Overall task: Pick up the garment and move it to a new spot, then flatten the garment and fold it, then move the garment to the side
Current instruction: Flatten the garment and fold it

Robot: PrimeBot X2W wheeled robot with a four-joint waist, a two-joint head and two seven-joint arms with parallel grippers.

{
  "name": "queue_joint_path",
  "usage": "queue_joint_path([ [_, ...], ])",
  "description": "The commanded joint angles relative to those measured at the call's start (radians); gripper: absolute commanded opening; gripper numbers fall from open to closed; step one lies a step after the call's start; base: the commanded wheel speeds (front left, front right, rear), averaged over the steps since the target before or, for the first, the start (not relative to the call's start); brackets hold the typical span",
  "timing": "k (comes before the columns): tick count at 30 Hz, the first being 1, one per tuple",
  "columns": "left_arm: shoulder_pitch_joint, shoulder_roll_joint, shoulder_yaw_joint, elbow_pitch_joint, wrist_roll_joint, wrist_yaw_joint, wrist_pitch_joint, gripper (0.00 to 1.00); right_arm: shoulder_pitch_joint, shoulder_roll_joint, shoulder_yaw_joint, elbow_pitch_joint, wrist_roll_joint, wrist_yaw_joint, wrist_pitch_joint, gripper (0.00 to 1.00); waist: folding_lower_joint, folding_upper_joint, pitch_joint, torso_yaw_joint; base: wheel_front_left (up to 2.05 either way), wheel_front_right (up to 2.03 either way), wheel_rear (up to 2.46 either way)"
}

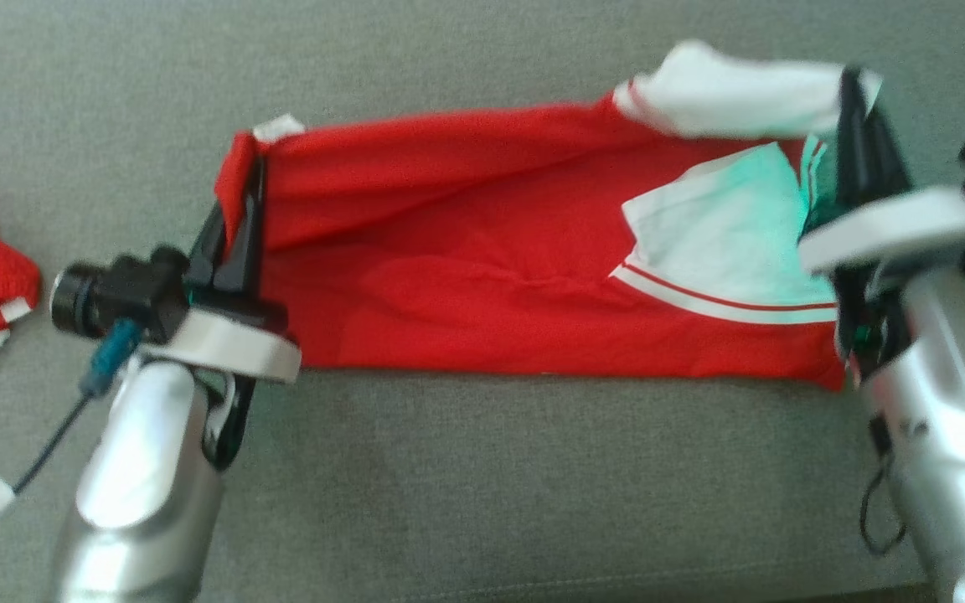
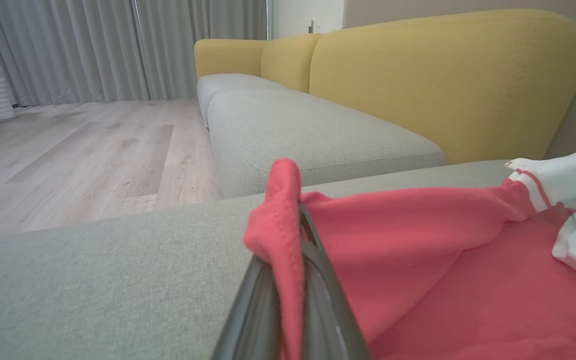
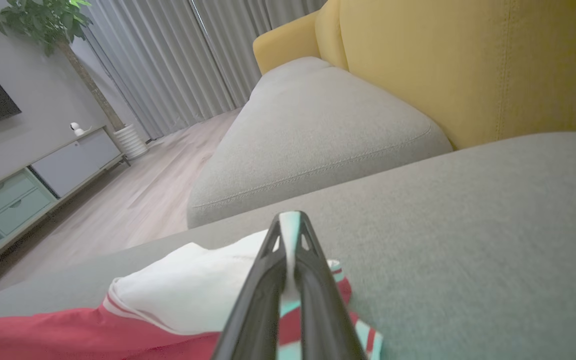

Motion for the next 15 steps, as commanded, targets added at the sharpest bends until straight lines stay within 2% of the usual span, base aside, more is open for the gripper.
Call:
queue_joint_path([
  [1,0.024,0.035,0.044,-0.041,0.015,0.002,-0.005,0.0,0.058,-0.008,0.031,-0.072,0.034,0.003,-0.011,0.0,0.0001,0.0,-0.028,-0.008,0.0,0.0,0.0],
  [4,0.06,0.029,0.054,-0.038,0.02,0.002,-0.005,0.0,0.137,-0.009,0.041,-0.113,0.071,0.003,-0.011,0.0,0.0001,0.0,-0.049,-0.008,0.0,0.0,0.0],
  [8,0.105,0.011,0.067,-0.036,0.027,0.002,-0.005,0.05,0.222,-0.002,0.028,-0.143,0.107,0.003,-0.011,0.0,0.0001,0.0,-0.076,-0.005,0.0,0.0,0.0],
  [9,0.115,0.006,0.068,-0.033,0.027,0.002,-0.005,0.11,0.24,0.0,0.025,-0.147,0.113,0.003,-0.011,0.0,0.0001,0.0,-0.082,-0.004,0.0,0.0,0.0],
  [11,0.134,-0.003,0.074,-0.029,0.029,0.002,-0.005,0.36,0.273,0.004,0.024,-0.152,0.119,0.003,-0.007,0.0,0.0001,0.0,-0.094,-0.002,0.0,0.0,0.0],
  [13,0.152,-0.015,0.079,-0.024,0.03,0.002,-0.005,0.38,0.303,0.009,0.011,-0.154,0.129,0.003,-0.006,0.0,0.0001,0.0,-0.107,0.001,0.0,0.0,0.0],
  [14,0.16,-0.022,0.086,-0.021,0.029,0.002,-0.005,0.43,0.315,0.011,0.009,-0.154,0.13,0.003,-0.002,0.0,0.0001,0.0,-0.112,0.001,0.0,0.0,0.0],
  [15,0.169,-0.028,0.094,-0.016,0.029,0.002,-0.005,0.65,0.327,0.013,0.01,-0.155,0.13,0.003,0.001,0.0,0.0001,0.0,-0.117,0.002,0.0,0.0,0.0],
])
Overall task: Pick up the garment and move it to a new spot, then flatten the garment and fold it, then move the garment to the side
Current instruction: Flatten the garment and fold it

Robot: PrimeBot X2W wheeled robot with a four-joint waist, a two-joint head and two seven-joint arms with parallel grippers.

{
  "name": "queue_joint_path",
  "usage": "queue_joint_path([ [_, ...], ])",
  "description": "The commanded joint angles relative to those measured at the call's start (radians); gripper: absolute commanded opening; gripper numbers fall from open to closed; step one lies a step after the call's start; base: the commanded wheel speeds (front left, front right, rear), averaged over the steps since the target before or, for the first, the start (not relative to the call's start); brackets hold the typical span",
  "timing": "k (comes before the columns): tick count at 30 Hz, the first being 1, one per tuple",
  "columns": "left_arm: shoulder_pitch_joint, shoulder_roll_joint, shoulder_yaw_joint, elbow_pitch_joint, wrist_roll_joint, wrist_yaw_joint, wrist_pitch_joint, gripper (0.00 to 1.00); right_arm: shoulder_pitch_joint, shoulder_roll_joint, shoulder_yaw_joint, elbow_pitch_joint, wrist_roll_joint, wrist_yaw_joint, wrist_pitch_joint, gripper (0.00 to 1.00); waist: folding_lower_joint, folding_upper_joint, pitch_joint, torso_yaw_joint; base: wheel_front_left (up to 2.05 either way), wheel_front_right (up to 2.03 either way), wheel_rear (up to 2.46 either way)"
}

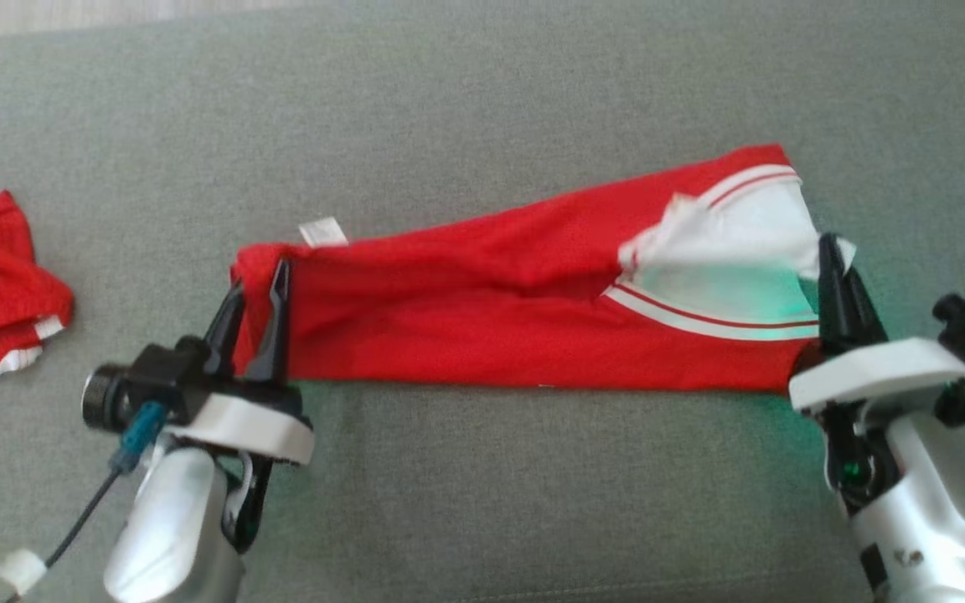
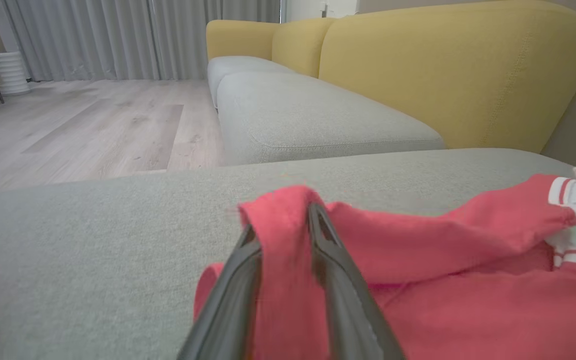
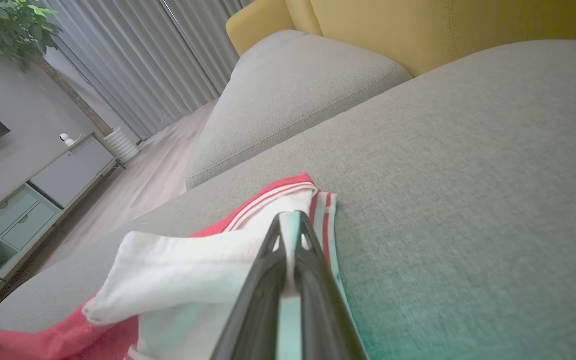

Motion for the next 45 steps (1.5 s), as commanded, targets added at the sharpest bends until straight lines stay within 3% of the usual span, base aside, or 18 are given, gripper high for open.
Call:
queue_joint_path([
  [1,-0.003,0.009,0.059,-0.017,0.006,0.002,-0.005,1.0,0.01,0.004,0.015,-0.033,0.004,0.003,0.002,0.0,0.0002,-0.0001,-0.01,0.002,0.0,0.0,0.0],
  [2,0.005,0.003,0.074,-0.012,0.012,0.002,-0.005,1.0,0.018,0.006,0.014,-0.029,0.002,0.003,0.008,0.0,0.0002,-0.0001,-0.016,0.004,0.0,0.0,0.0],
  [3,0.014,-0.004,0.094,-0.007,0.019,0.003,-0.005,1.0,0.025,0.007,0.01,-0.024,0.0,0.003,0.014,0.31,0.0002,-0.0001,-0.022,0.005,0.0,0.0,0.0],
  [4,0.024,-0.013,0.117,-0.006,0.023,0.009,-0.005,1.0,0.03,0.01,0.004,-0.021,-0.003,0.003,0.014,1.0,0.0002,-0.0001,-0.028,0.007,0.0,0.0,0.0],
  [12,0.154,-0.068,0.239,-0.081,0.103,0.131,-0.005,1.0,0.051,0.033,-0.06,-0.05,-0.199,0.003,-0.014,1.0,0.0002,-0.0001,-0.089,0.021,0.0,0.0,0.0],
  [18,0.237,-0.083,0.221,-0.104,0.124,0.168,-0.005,1.0,0.114,0.1,-0.128,-0.107,-0.426,0.003,-0.015,1.0,0.0002,-0.0001,-0.144,0.044,0.0,0.0,0.0],
  [26,0.321,-0.086,0.18,-0.118,0.115,0.177,-0.005,1.0,0.192,0.141,-0.176,-0.099,-0.545,0.003,-0.015,1.0,0.0002,-0.0001,-0.202,0.058,0.0,0.0,0.0],
  [33,0.351,-0.087,0.151,-0.121,0.093,0.187,-0.005,1.0,0.198,0.146,-0.192,-0.076,-0.554,0.003,-0.015,1.0,0.0002,-0.0001,-0.203,0.056,0.0,0.0,0.0],
  [45,0.286,-0.087,0.109,-0.119,0.093,0.178,-0.005,1.0,-0.038,0.115,-0.305,0.177,-0.65,0.003,-0.015,1.0,0.0002,-0.0001,-0.109,0.086,0.0,0.0,0.0],
])
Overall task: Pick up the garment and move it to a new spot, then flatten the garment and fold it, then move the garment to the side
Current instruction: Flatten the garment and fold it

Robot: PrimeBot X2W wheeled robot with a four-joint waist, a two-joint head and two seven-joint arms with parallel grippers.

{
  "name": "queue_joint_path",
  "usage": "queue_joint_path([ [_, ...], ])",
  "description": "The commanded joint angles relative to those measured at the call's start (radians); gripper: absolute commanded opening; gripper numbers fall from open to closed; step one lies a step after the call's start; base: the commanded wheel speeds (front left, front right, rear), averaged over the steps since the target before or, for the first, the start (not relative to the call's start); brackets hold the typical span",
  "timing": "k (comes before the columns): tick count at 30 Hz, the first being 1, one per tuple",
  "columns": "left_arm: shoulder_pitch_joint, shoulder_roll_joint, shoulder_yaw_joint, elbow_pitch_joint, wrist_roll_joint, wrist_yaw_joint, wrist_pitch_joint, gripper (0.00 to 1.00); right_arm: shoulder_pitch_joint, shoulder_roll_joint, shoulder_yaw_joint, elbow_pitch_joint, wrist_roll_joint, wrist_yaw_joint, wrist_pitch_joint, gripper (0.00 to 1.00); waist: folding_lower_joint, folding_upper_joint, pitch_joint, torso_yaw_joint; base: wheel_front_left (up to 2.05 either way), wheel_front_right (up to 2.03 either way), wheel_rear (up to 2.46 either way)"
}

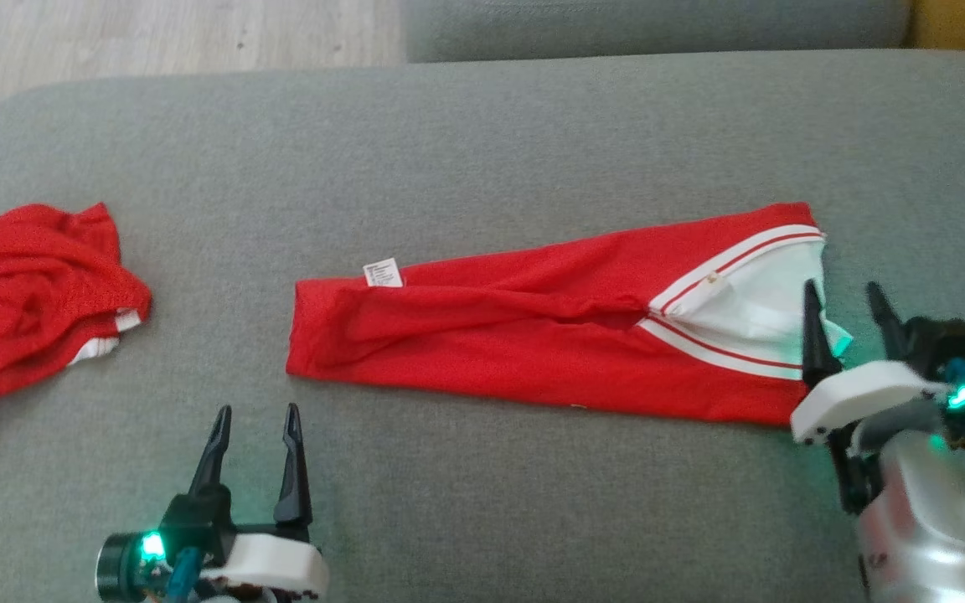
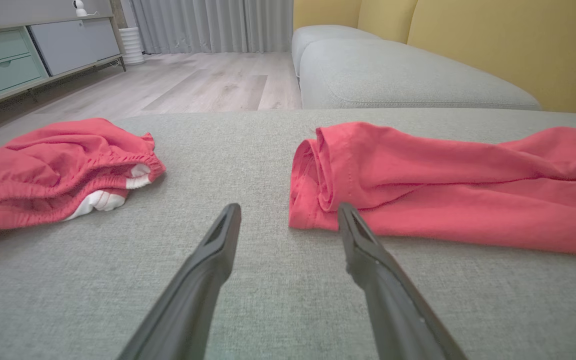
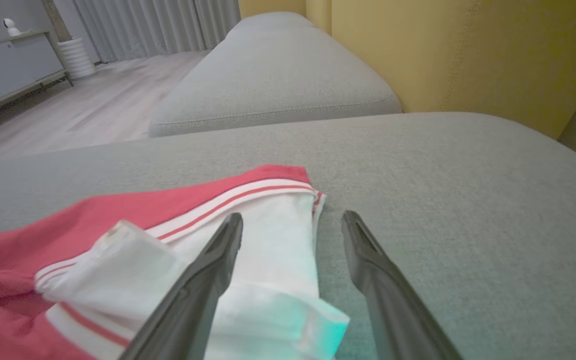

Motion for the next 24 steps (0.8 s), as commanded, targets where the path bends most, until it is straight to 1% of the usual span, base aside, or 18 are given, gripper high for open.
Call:
queue_joint_path([
  [1,-0.039,0.004,0.022,-0.031,-0.003,-0.006,-0.005,1.0,-0.042,-0.019,-0.004,0.016,-0.018,0.003,-0.012,1.0,-0.0002,-0.0001,0.017,0.017,0.0,0.0,0.0],
  [6,-0.054,0.004,0.017,-0.022,-0.004,-0.01,-0.005,1.0,-0.11,-0.033,-0.072,0.158,-0.062,0.003,-0.012,1.0,-0.0002,-0.0001,0.042,0.041,0.0,0.0,0.0],
  [12,-0.068,0.004,0.022,-0.022,0.003,-0.014,-0.005,1.0,-0.155,-0.025,-0.121,0.294,-0.052,0.003,-0.012,1.0,-0.0002,-0.0001,0.064,0.064,0.0,0.0,0.0],
  [15,-0.073,0.004,0.024,-0.024,0.006,-0.016,-0.005,1.0,-0.167,-0.011,-0.101,0.343,-0.02,0.003,-0.012,1.0,-0.0002,-0.0001,0.07,0.071,0.0,0.0,0.0],
  [20,-0.077,0.004,0.027,-0.024,0.011,-0.019,-0.005,1.0,-0.177,0.007,-0.026,0.403,0.072,0.003,-0.012,1.0,-0.0002,-0.0001,0.075,0.075,0.0,0.0,0.0],
  [21,-0.076,0.004,0.026,-0.023,0.011,-0.02,-0.005,1.0,-0.176,0.009,-0.012,0.411,0.091,0.003,-0.012,0.96,-0.0002,-0.0001,0.073,0.075,0.0,0.0,0.0],
  [22,-0.075,0.004,0.024,-0.022,0.011,-0.02,-0.005,1.0,-0.174,0.01,0.003,0.413,0.108,0.003,-0.012,0.38,-0.0002,-0.0001,0.072,0.075,0.0,0.0,0.0],
  [23,-0.074,0.004,0.023,-0.021,0.011,-0.021,-0.005,1.0,-0.17,0.012,0.016,0.414,0.127,0.003,-0.012,0.0,-0.0002,-0.0001,0.069,0.075,0.0,0.0,0.0],
  [24,-0.073,0.004,0.022,-0.02,0.011,-0.022,-0.005,1.0,-0.166,0.012,0.03,0.414,0.144,0.003,-0.012,0.0,-0.0002,-0.0001,0.067,0.074,0.0,0.0,0.0],
])
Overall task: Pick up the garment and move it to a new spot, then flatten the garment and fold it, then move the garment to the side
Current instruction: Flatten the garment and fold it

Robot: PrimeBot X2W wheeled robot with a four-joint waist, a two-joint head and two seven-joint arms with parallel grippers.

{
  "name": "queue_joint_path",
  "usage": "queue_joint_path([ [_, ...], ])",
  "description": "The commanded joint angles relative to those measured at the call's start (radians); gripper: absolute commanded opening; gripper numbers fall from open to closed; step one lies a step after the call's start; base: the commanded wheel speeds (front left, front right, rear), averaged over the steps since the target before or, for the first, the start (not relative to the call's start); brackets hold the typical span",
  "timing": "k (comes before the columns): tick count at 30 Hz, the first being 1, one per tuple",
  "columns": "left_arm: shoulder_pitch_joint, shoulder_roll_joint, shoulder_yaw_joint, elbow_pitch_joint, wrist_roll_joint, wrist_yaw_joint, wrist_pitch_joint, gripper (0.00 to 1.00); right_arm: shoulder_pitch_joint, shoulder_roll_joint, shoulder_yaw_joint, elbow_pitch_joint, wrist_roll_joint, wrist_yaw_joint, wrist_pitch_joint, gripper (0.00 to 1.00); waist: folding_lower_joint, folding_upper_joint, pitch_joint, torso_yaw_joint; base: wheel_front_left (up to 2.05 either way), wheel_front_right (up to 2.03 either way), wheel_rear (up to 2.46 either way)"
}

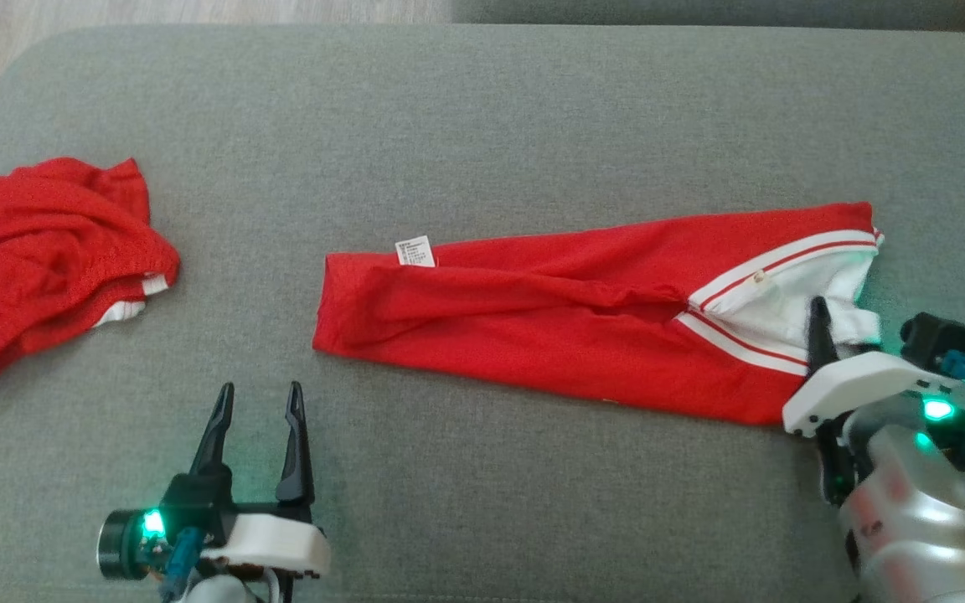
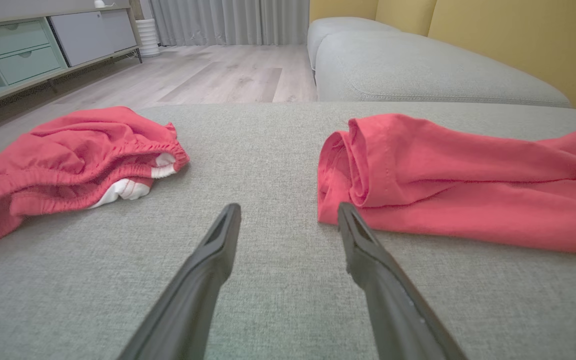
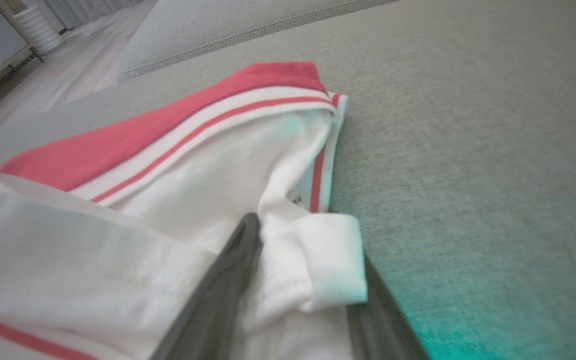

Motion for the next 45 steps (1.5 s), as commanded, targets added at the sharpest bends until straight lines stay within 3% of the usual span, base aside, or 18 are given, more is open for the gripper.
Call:
queue_joint_path([
  [1,-0.021,0.004,0.026,-0.024,0.009,-0.005,-0.005,1.0,0.028,0.041,0.061,0.016,0.023,0.004,0.011,0.0,0.0,0.0,-0.006,-0.003,0.0,0.0,0.0],
  [7,-0.008,0.004,0.024,-0.02,0.007,-0.007,-0.005,1.0,0.053,0.011,0.073,-0.053,0.089,0.004,0.011,0.0,0.0,0.0,-0.03,-0.023,0.0,0.0,0.0],
  [13,0.006,0.004,0.004,-0.023,-0.004,-0.01,-0.005,1.0,0.089,-0.05,0.056,-0.216,0.094,0.004,0.011,0.0,0.0,0.0,-0.076,-0.064,0.0,0.0,0.0],
  [20,0.013,0.004,-0.033,-0.015,-0.021,-0.006,-0.005,1.0,0.097,-0.006,0.206,-0.396,0.154,0.004,0.011,0.0,0.0,0.0,-0.099,-0.067,0.0,0.0,0.0],
  [25,0.016,0.004,-0.065,-0.007,-0.032,-0.006,-0.005,1.0,0.107,0.021,0.385,-0.486,0.265,0.004,0.011,0.0,0.0,0.0,-0.104,-0.009,0.0,0.0,0.0],
  [31,0.021,0.004,-0.107,0.005,-0.038,-0.01,-0.005,1.0,0.103,0.035,0.574,-0.506,0.375,0.004,0.017,0.0,0.0,0.0,-0.106,0.114,0.0,0.0,0.0],
  [42,0.036,0.004,-0.159,0.019,-0.056,-0.005,-0.005,1.0,0.026,0.044,0.69,-0.37,0.449,0.004,0.014,0.0,0.0,0.0,-0.102,0.313,0.0,0.0,0.0],
  [43,0.036,0.004,-0.161,0.019,-0.058,-0.005,-0.005,1.0,0.019,0.044,0.694,-0.36,0.456,0.004,0.013,0.1,0.0,0.0,-0.102,0.321,0.0,0.0,0.0],
  [44,0.035,0.004,-0.163,0.02,-0.059,-0.005,-0.005,1.0,0.011,0.044,0.7,-0.352,0.463,0.004,0.013,0.49,0.0,0.0,-0.103,0.327,0.0,0.0,0.0],
  [45,0.035,0.004,-0.164,0.021,-0.058,-0.004,-0.005,1.0,0.005,0.044,0.708,-0.348,0.472,0.004,0.012,1.0,0.0,0.0,-0.103,0.331,0.0,0.0,0.0],
])
